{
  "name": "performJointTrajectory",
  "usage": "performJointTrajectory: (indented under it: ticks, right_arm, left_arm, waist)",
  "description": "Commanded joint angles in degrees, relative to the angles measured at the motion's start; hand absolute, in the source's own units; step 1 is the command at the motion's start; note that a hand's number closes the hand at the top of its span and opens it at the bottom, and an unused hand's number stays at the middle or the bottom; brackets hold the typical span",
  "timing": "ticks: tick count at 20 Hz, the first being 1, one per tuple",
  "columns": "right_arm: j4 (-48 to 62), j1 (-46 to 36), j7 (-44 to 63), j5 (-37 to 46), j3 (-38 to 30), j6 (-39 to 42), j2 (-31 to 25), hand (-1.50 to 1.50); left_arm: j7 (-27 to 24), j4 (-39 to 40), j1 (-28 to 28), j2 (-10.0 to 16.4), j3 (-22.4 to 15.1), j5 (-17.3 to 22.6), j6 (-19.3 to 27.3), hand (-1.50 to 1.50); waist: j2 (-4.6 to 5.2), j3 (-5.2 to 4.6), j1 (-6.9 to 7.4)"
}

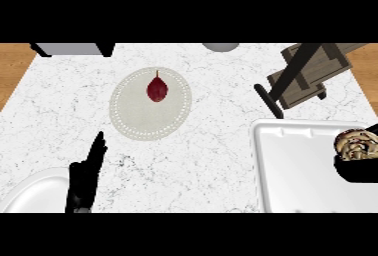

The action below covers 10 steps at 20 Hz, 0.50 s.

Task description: Pick the cupcake from the tray and place it in the tiered basket

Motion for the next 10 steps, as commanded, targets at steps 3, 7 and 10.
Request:
performJointTrajectory:
  ticks: [3,7,10]
  right_arm:
    - [-12.8,-13.8,17.4,3.9,-4.2,4.2,1.2,1.5]
    - [-16.3,-23.2,18.5,9.2,-1.6,11.4,-4.0,1.5]
    - [-13.9,-29.8,16.3,8.8,-3.2,17.3,-8.5,1.5]
  left_arm:
    - [0.2,-0.9,0.8,-0.7,-0.9,-0.5,0.3,0.0]
    - [-0.7,1.3,-1.4,0.9,1.4,-0.2,0.1,0.0]
    - [-2.2,0.9,2.1,0.1,-0.2,-0.1,-0.8,0.0]
  waist:
    - [-0.24,-0.12,0.21]
    - [-0.16,-0.28,0.14]
    - [-0.47,-0.3,0.31]
